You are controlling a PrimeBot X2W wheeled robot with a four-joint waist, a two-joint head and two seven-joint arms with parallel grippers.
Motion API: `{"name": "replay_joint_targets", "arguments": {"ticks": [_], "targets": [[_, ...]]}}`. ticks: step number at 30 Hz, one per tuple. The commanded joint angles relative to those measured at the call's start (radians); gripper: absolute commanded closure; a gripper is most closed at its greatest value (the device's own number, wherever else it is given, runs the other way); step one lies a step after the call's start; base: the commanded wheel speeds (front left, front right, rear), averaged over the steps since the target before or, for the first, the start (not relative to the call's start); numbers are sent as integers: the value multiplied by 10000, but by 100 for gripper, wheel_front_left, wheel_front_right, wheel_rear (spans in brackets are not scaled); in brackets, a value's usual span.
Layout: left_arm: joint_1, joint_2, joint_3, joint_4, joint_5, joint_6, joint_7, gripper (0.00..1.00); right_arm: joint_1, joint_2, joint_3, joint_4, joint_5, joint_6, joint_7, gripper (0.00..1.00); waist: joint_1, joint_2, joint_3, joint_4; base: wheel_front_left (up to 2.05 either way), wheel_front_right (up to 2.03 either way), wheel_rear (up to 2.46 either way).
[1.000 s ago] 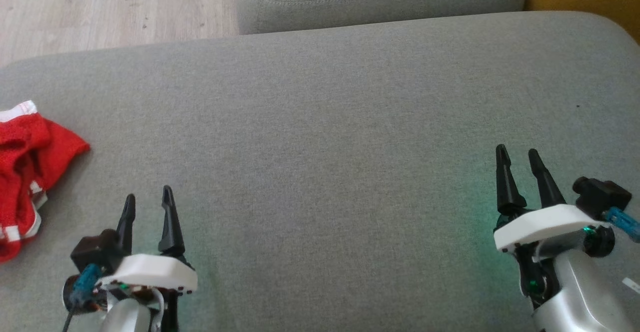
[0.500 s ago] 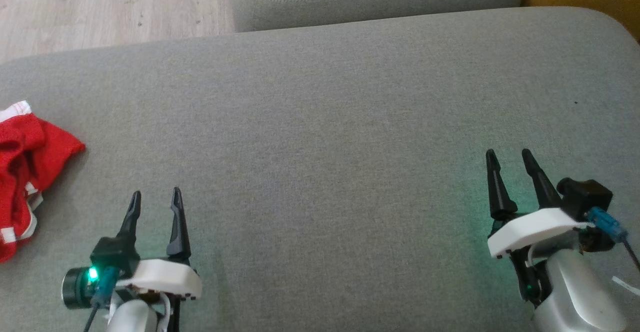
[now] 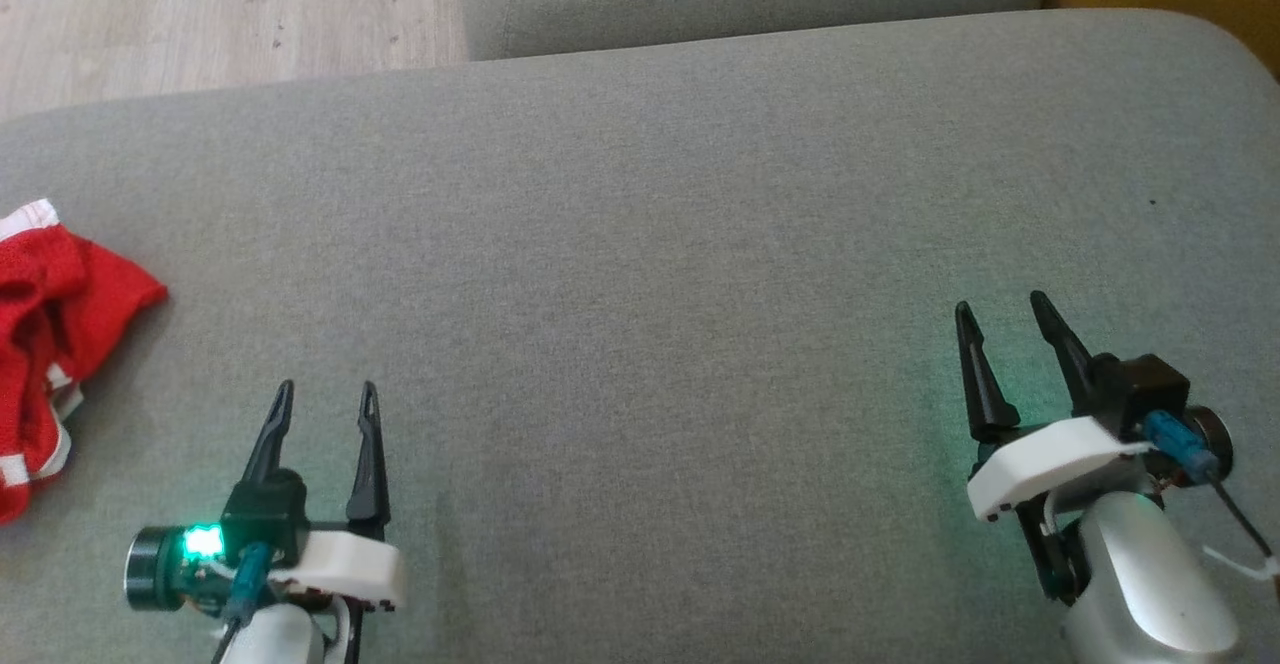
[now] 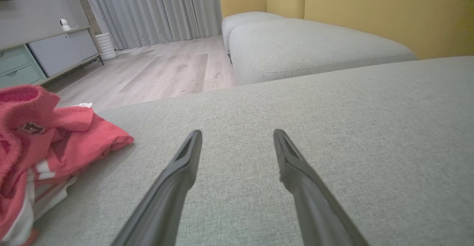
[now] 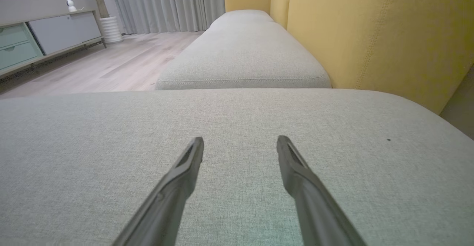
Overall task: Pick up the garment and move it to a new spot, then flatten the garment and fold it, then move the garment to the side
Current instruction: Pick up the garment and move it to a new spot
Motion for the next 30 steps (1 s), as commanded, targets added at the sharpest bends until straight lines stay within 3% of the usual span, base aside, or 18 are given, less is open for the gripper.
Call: {"name": "replay_joint_targets", "arguments": {"ticks": [1,13,18,24,30], "targets": [[-394,73,357,-283,143,87,-122,0,-436,-65,129,-245,-125,-7,-136,0,0,0,0,-3,0,0,0],[-312,-158,893,-318,-107,-3,-122,0,-391,94,-361,-228,-94,-7,-136,0,0,0,11,48,0,0,0],[-399,-290,1045,-363,-135,-52,-122,0,-432,105,-260,-355,-49,-7,-136,0,0,0,182,399,0,0,0],[-557,-483,940,-346,-176,-105,-122,0,-515,-2,125,-572,38,-7,-136,0,0,0,725,1648,0,0,0],[-435,-584,815,-462,-377,-50,-122,0,-670,-136,831,-608,163,-7,-136,0,0,0,1146,3351,0,0,0]]}}
